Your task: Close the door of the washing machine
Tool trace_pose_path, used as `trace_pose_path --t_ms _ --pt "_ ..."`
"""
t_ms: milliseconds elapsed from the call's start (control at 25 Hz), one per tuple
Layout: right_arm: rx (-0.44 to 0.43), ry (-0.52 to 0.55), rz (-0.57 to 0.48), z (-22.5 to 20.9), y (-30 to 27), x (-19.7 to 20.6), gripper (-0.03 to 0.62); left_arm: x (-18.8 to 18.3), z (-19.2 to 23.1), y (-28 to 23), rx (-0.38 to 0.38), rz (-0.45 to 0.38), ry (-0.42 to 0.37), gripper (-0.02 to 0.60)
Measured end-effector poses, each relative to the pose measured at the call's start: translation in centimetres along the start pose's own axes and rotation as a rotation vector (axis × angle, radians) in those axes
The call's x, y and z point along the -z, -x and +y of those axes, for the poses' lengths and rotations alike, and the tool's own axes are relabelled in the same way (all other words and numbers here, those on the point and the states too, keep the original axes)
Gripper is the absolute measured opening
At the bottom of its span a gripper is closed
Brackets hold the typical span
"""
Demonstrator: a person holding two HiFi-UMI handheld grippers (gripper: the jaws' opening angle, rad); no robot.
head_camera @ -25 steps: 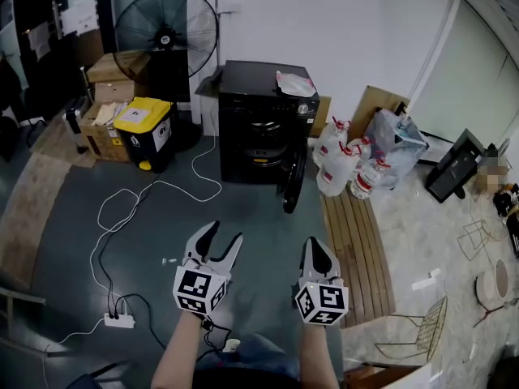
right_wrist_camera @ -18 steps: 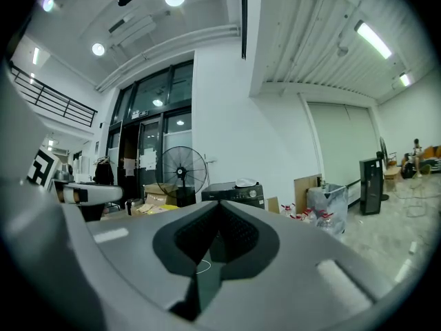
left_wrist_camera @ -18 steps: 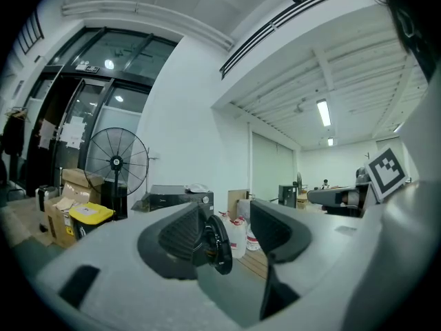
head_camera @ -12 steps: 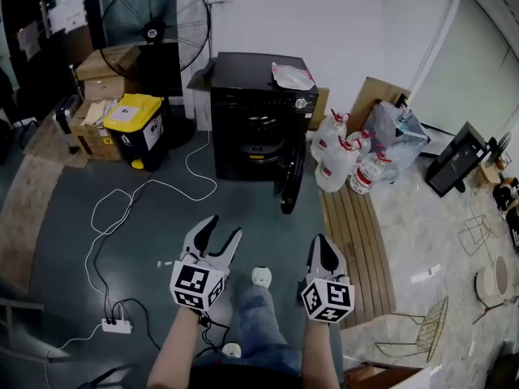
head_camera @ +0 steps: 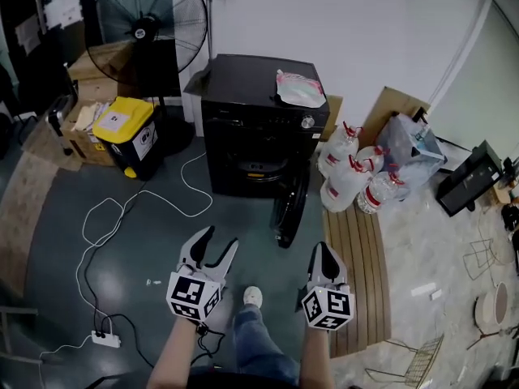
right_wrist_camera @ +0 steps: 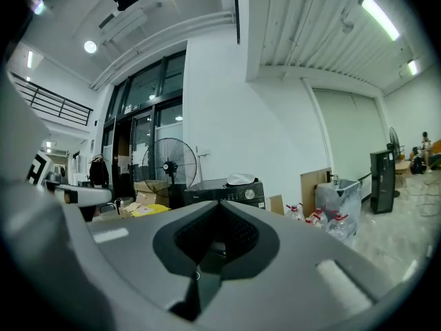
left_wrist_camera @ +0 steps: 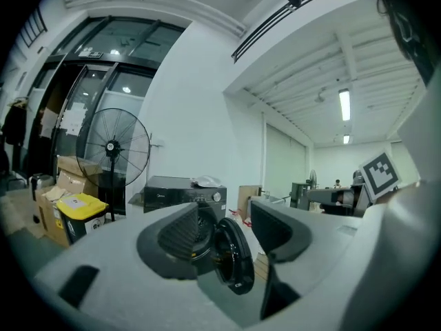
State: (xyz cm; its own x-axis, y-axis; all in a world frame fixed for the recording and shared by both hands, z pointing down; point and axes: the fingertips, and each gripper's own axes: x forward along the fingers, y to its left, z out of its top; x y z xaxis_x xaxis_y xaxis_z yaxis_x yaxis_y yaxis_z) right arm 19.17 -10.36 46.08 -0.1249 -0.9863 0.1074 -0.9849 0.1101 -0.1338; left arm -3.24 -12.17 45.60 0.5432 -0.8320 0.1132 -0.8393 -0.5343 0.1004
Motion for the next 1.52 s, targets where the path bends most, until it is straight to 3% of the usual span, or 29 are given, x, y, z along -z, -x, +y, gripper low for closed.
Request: trace_pose_path --t_ms 360,720,960,1240,1520 --pt "-0.068 0.017 0.061 -6.0 -16.0 -1.4 0.012 -1.3 3.5 -15.5 -0.038 0.024 0.021 0.227" --pt "-0.061 -0.008 0.155 -8.0 -21.3 1.8 0.012 1.0 4.0 -22.0 -0.002 0.098 0.02 0.227" --pt "-0.017 -0.006 0.221 -10.2 -22.4 5.1 0.012 5.2 2.4 -27.3 0.062 0.166 0.015 0.227" --pt "0.042 -0.027 0.269 -14.1 -22.6 9.6 0.012 13.6 -2.9 -33.1 0.113 0.263 0.015 0.23" --pt "0.079 -0.043 0.318 -16.8 -21.9 13.3 0.012 20.6 -6.6 -36.8 0.066 0.361 0.011 0.233"
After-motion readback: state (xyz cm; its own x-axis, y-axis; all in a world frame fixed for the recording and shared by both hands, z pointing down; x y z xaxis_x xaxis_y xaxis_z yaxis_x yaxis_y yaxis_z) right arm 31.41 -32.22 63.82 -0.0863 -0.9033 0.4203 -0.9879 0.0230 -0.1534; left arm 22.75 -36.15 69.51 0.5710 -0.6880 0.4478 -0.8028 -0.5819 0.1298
